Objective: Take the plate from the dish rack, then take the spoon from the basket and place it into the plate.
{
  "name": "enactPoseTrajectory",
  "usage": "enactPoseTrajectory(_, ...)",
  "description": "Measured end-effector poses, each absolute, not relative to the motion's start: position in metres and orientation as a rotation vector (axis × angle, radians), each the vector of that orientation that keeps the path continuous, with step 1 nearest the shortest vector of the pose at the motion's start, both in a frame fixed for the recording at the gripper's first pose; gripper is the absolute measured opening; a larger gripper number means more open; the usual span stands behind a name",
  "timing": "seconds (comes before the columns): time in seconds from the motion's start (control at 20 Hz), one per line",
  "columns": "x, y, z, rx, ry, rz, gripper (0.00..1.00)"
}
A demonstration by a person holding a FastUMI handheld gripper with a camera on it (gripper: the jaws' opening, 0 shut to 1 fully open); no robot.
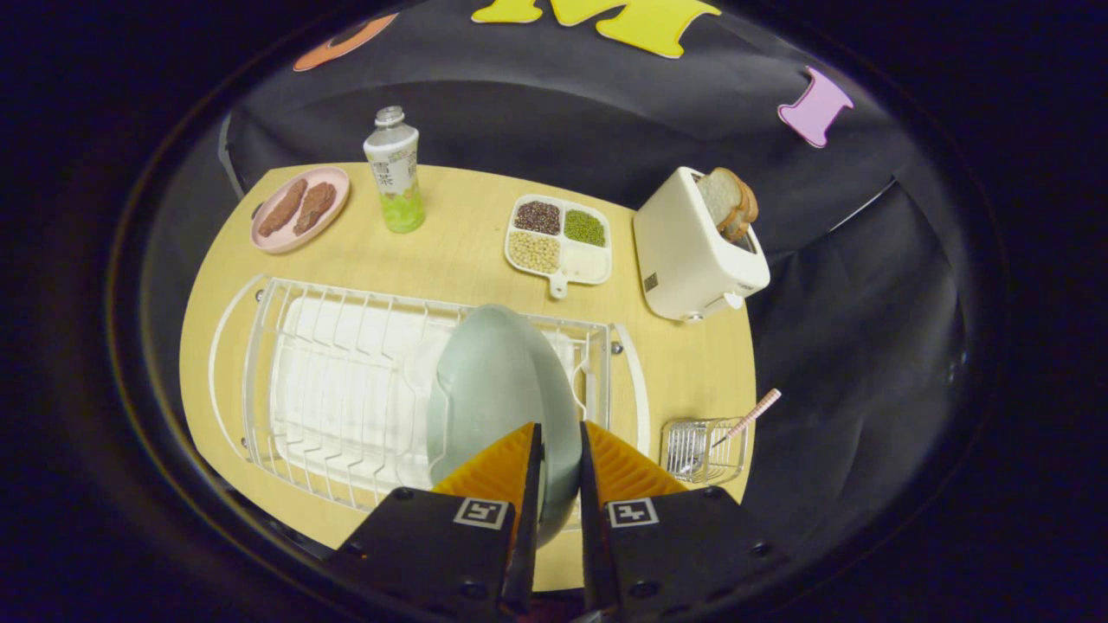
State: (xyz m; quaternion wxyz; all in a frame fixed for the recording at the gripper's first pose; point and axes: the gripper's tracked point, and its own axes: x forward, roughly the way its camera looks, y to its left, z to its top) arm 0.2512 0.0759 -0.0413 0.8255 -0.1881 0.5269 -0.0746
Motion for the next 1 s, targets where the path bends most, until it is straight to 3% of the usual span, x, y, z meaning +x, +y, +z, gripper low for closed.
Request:
enactPoseTrajectory(0.65, 0.229, 0.115, -0.029, -0.467, 0.925, -0.464, 0.23)
enactPoseTrajectory(1.0, 0.217, 0.12, -0.027, -0.458, 0.875, -0.545, 0.23)
